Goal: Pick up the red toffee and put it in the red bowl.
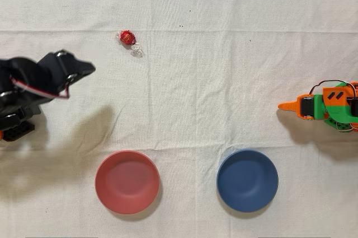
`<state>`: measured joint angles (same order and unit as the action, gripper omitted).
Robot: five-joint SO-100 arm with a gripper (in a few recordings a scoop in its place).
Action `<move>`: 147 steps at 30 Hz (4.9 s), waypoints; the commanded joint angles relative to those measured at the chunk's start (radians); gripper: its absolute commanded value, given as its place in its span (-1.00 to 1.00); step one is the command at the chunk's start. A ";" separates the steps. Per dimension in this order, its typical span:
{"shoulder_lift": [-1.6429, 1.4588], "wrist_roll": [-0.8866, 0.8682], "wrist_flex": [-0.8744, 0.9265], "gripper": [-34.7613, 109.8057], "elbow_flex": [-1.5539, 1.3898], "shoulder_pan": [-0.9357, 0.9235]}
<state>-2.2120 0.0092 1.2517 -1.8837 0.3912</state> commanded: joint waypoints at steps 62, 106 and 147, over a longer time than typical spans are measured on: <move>0.600 0.179 -0.423 -0.19 0.091 0.167; 0.752 0.275 -0.664 -0.14 0.008 0.193; 0.891 0.295 -0.759 -0.34 0.032 0.207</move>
<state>-1.3100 0.2930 0.4786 -1.8776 0.5890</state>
